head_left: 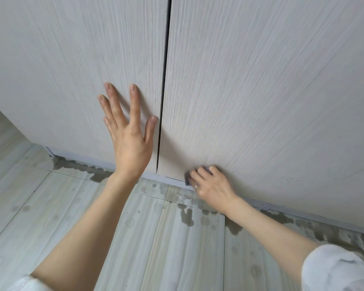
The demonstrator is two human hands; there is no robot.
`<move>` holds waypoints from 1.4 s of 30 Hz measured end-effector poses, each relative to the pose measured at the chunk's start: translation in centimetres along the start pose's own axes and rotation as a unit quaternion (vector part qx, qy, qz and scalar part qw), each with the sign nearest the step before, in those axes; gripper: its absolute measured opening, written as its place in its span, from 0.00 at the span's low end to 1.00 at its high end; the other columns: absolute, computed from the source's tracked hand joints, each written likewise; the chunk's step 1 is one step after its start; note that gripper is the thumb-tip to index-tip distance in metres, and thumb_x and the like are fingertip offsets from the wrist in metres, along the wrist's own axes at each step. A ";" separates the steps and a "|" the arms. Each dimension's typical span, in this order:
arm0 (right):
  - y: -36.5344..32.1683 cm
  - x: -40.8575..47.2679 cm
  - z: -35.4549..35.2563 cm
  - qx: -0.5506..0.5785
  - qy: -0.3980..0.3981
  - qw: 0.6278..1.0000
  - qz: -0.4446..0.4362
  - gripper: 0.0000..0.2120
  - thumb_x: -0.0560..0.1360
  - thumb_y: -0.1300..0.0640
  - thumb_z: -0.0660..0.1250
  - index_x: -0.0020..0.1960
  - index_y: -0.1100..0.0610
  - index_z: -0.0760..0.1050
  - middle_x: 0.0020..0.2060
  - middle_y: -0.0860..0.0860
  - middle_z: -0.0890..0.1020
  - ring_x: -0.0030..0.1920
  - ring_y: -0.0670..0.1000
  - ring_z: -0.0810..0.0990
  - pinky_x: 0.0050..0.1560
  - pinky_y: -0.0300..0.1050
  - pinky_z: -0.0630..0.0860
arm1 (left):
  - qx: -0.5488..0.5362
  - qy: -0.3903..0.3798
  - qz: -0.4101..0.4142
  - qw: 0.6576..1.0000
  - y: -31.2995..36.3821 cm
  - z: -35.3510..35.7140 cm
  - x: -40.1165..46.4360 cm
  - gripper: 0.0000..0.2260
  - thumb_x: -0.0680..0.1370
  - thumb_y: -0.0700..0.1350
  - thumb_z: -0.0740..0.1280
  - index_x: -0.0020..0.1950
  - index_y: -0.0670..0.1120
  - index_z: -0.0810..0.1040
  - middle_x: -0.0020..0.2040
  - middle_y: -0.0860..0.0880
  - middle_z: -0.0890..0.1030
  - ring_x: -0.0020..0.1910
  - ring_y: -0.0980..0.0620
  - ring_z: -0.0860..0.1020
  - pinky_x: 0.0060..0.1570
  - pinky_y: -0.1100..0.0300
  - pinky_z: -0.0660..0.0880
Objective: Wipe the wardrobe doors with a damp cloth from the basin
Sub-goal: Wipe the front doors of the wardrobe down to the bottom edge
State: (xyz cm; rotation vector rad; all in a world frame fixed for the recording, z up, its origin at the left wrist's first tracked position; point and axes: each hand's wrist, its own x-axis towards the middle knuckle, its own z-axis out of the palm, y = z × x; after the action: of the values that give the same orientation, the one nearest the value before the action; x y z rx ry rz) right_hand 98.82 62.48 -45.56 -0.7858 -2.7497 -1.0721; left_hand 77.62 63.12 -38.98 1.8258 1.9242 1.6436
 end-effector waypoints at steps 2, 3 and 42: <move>1.1 2.2 -1.3 0.020 0.103 0.990 0.093 0.09 0.72 0.62 0.63 0.43 0.55 0.81 0.41 0.49 0.80 0.40 0.52 0.74 0.39 0.45 0.61 | -0.013 0.001 -0.013 1.000 0.3 0.6 -0.5 0.28 0.82 0.49 0.59 0.76 0.45 0.49 0.75 0.32 0.42 0.74 0.33 0.38 0.67 0.65 0.31; 1.5 3.5 -1.9 0.030 0.148 0.981 0.123 0.08 0.72 0.63 0.64 0.45 0.56 0.80 0.41 0.50 0.80 0.41 0.52 0.73 0.39 0.46 0.61 | -0.015 0.004 -0.018 1.000 0.3 0.7 -0.6 0.29 0.81 0.49 0.59 0.77 0.43 0.49 0.75 0.31 0.42 0.73 0.33 0.38 0.68 0.65 0.31; 2.4 -11.9 -2.3 0.146 0.017 0.852 0.502 0.22 0.51 0.80 0.67 0.40 0.63 0.79 0.39 0.59 0.76 0.38 0.60 0.74 0.28 0.47 0.72 | -0.045 0.036 -0.026 0.998 1.7 2.2 -1.4 0.32 0.81 0.47 0.60 0.75 0.34 0.47 0.72 0.26 0.40 0.73 0.29 0.39 0.70 0.50 0.34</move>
State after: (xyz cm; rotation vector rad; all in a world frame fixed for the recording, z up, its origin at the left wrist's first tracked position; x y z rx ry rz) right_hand 110.07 57.39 -45.45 -1.7767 -1.8572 -0.4042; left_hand 80.70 63.07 -39.67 1.6939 1.8743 1.7714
